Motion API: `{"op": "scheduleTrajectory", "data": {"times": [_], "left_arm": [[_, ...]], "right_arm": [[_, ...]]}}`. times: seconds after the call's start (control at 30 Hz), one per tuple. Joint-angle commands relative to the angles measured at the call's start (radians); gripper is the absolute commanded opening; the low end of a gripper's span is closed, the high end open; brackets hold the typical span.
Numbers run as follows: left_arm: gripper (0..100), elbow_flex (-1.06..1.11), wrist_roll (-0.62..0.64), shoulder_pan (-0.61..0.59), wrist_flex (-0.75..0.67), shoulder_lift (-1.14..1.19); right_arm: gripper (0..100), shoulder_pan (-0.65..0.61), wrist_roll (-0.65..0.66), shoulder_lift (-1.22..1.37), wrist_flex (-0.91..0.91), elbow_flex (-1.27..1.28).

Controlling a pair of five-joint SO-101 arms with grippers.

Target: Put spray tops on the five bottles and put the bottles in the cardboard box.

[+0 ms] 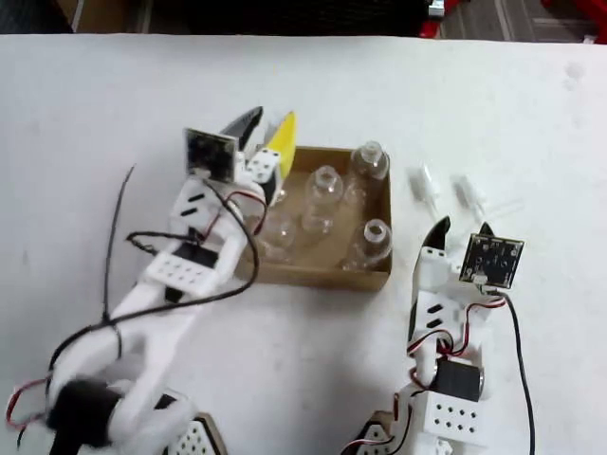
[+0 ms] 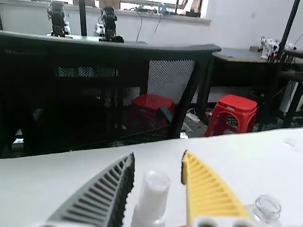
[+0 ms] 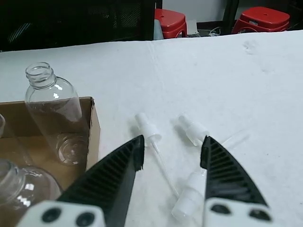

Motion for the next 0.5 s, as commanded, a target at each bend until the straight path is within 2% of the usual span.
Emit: {"op": "scheduleTrajectory", "data": {"times": [0.0, 0.1, 0.2, 0.33, 0.47], "left_arm": [[16, -0.072, 0.06, -0.065, 0.35, -0.3], [16, -0.193, 0.092, -0.114, 0.683, -0.421], [16, -0.324, 0.133, -0.171, 0.907, -0.427], [16, -0.466, 0.123, -0.245, 1.122, -0.325], [16, -0.621, 0.126, -0.3, 1.267, -0.091]], "right_arm": [[17.3, -0.007, 0.014, 0.002, -0.024, -0.002], [17.3, -0.007, 0.014, 0.002, -0.024, -0.002], [17.3, -0.008, 0.014, 0.002, -0.024, 0.0], [17.3, -0.008, 0.014, -0.001, -0.01, 0.0], [17.3, -0.008, 0.014, -0.005, 0.002, -0.002]]}}
